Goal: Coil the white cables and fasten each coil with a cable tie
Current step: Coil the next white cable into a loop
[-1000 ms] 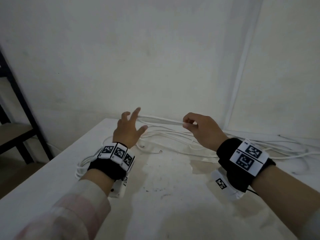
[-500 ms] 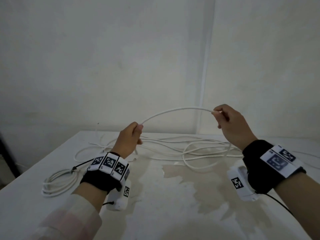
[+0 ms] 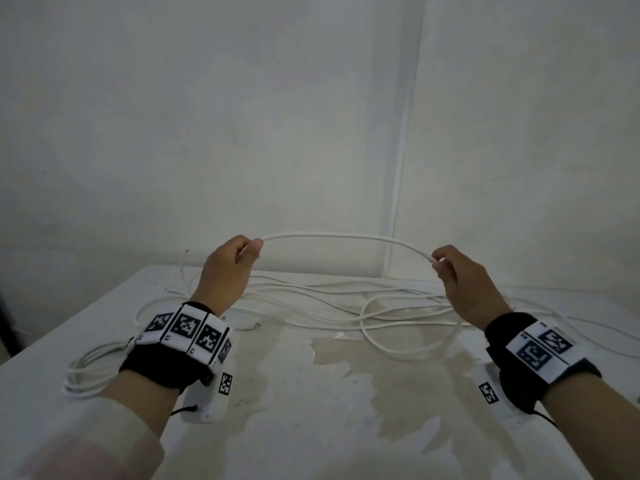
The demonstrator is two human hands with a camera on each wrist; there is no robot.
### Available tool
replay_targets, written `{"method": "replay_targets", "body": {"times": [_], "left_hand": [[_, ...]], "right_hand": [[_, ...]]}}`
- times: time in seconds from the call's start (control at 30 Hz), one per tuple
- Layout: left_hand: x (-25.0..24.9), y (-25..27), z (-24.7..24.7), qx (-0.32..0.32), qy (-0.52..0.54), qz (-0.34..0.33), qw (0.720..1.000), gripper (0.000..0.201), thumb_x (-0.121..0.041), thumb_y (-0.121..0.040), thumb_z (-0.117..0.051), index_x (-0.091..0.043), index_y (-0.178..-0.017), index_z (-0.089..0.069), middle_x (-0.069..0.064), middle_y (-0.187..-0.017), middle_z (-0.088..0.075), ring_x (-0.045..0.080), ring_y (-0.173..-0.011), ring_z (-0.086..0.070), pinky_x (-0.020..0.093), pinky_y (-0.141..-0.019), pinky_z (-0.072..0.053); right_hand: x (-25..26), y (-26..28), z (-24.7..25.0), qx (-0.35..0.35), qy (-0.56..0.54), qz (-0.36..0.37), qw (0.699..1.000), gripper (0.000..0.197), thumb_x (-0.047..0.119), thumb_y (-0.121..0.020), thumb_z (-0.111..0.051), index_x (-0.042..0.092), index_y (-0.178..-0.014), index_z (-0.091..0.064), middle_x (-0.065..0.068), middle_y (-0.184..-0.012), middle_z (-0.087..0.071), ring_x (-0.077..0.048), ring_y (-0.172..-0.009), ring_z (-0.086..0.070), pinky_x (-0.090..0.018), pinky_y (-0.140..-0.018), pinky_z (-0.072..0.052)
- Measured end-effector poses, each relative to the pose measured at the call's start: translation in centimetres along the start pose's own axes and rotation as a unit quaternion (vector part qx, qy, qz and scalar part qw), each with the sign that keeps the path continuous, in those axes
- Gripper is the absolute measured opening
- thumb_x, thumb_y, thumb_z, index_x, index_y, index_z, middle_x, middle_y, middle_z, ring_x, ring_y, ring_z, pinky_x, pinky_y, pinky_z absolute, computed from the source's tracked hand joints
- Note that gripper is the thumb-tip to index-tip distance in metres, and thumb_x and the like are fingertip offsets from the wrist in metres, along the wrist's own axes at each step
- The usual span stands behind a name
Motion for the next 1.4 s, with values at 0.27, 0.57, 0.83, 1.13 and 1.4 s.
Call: {"method": "replay_targets", "body": {"times": [0.27, 0.57, 0.83, 1.13, 1.4], "left_hand": [[-2.9, 1.1, -1.0, 0.002, 0.122, -0.042, 0.992, 0.026, -0.020, -0.100, -0.033, -0.019, -0.087, -0.056, -0.003, -0.062, -0.037, 0.001, -0.046, -0.035, 0.012, -0.045, -0.027], [-3.2, 2.9, -5.3, 0.125, 0.016, -0.066, 0.990, 0.022, -0.031, -0.098, -0.039, -0.037, -0.101, -0.060, -0.007, -0.056, -0.040, 0.004, -0.050, -0.040, 0.016, -0.051, -0.030], [-3.6, 5.2, -8.6, 0.262, -0.006, -0.026, 0.965, 0.033, -0.041, -0.095, -0.038, -0.034, -0.073, -0.060, -0.014, -0.062, -0.050, 0.008, -0.066, -0.045, 0.022, -0.062, -0.031], [-5.4, 6.4, -8.8, 0.312, 0.125, 0.017, 0.942, 0.037, -0.043, -0.092, -0.042, -0.022, -0.075, -0.067, -0.012, -0.043, -0.038, 0.001, -0.045, -0.034, 0.016, -0.056, -0.030], [-6.1, 6.2, -8.0, 0.282, 0.265, 0.076, 0.919, 0.045, -0.035, -0.098, -0.031, -0.014, -0.073, -0.061, -0.011, -0.046, -0.025, 0.004, -0.042, -0.017, 0.016, -0.042, -0.018]], "right_hand": [[5.7, 2.0, -6.0, 0.061, 0.158, 0.185, 0.968, 0.029, 0.023, -0.083, -0.038, 0.007, -0.074, -0.060, -0.008, -0.060, -0.052, -0.025, -0.048, -0.054, -0.026, -0.040, -0.039], [13.9, 5.0, -8.5, 0.051, 0.184, 0.382, 0.904, 0.009, 0.013, -0.078, -0.062, 0.016, -0.069, -0.061, 0.001, -0.063, -0.052, -0.017, -0.053, -0.045, -0.024, -0.052, -0.028], [13.9, 2.5, -6.1, 0.074, -0.014, 0.250, 0.965, 0.035, 0.035, -0.089, -0.048, 0.007, -0.082, -0.067, -0.006, -0.069, -0.055, -0.013, -0.057, -0.045, -0.019, -0.055, -0.030], [10.6, 0.6, -6.4, 0.157, -0.183, 0.073, 0.968, 0.023, 0.013, -0.090, -0.056, 0.026, -0.072, -0.051, 0.012, -0.071, -0.055, 0.002, -0.070, -0.052, -0.011, -0.072, -0.041], [11.9, 0.2, -6.0, 0.147, -0.269, 0.054, 0.950, 0.030, 0.012, -0.098, -0.039, 0.021, -0.071, -0.051, 0.004, -0.065, -0.051, 0.001, -0.057, -0.045, -0.011, -0.062, -0.037]]}}
Point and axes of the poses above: each hand's wrist, its own y-axis away from the middle knuckle, its own z-axis out of the back of the hand, x = y × z, the point moved 9 cm from there along -y, towards the middle knuckle
